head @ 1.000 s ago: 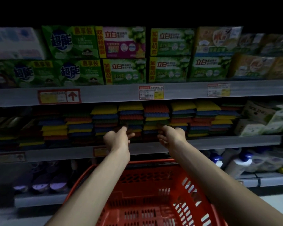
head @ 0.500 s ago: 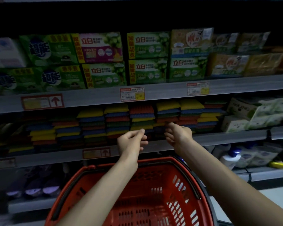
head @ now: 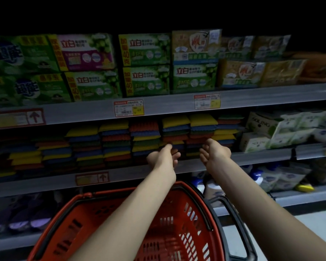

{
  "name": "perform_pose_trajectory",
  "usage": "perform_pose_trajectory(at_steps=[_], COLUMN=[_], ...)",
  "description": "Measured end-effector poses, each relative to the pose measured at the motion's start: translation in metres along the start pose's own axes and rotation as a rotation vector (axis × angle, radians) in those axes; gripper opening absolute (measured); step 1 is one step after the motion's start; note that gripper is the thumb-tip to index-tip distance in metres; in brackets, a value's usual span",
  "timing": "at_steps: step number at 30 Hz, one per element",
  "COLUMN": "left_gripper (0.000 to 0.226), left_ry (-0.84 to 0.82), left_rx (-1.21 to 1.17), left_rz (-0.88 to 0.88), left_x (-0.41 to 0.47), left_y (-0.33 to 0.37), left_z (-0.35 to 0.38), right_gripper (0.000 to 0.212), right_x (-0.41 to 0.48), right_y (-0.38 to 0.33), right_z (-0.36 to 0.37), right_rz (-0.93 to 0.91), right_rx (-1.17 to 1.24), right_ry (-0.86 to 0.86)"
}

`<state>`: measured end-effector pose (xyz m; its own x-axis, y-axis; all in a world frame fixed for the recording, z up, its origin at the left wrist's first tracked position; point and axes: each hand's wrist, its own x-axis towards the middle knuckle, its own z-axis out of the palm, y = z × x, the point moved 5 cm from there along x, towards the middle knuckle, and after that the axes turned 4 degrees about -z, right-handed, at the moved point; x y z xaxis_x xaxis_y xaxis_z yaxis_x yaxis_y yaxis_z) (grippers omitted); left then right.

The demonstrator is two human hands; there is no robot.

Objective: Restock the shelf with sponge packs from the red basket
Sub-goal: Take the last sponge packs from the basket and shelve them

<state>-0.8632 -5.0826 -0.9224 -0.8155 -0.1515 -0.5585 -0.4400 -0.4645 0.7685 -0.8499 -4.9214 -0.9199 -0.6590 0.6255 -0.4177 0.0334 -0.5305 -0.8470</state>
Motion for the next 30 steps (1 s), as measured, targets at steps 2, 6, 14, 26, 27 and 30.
perform_pose_trajectory(at_steps=[2,6,14,26,27,30], left_gripper=[0.020,0.020,0.013,0.020,0.019,0.016], left_ry=[0.026,0.053,0.078,0.039,0.028,-0.031], left_rx=[-0.016,-0.021,-0.015,0.005,0.016,0.060], left_rz=[-0.006,0.011,0.029,0.060,0.068,0.086], left_x=[0.001,0.002,0.007,0.004,0.002,-0.003], left_y=[0.001,0.003,0.003,-0.006,-0.008,-0.014], left_z=[0.002,0.003,0.004,0.004,0.006,0.014], right_gripper=[0.031,0.015,0.052,0.031,0.031,0.010], right_x=[0.005,0.015,0.029,0.042,0.045,0.054], right_y=[-0.003,-0.004,-0.003,-0.015,-0.018,-0.024], right_z=[-0.003,-0.006,-0.008,-0.026,-0.031,-0.041], right_rz=[0.005,0.028,-0.068,-0.108,-0.122,-0.126], right_rx=[-0.013,-0.002,-0.168,-0.129,-0.118,-0.059], right_ry=[-0.001,0.010,-0.008,-0.036,-0.005,0.044])
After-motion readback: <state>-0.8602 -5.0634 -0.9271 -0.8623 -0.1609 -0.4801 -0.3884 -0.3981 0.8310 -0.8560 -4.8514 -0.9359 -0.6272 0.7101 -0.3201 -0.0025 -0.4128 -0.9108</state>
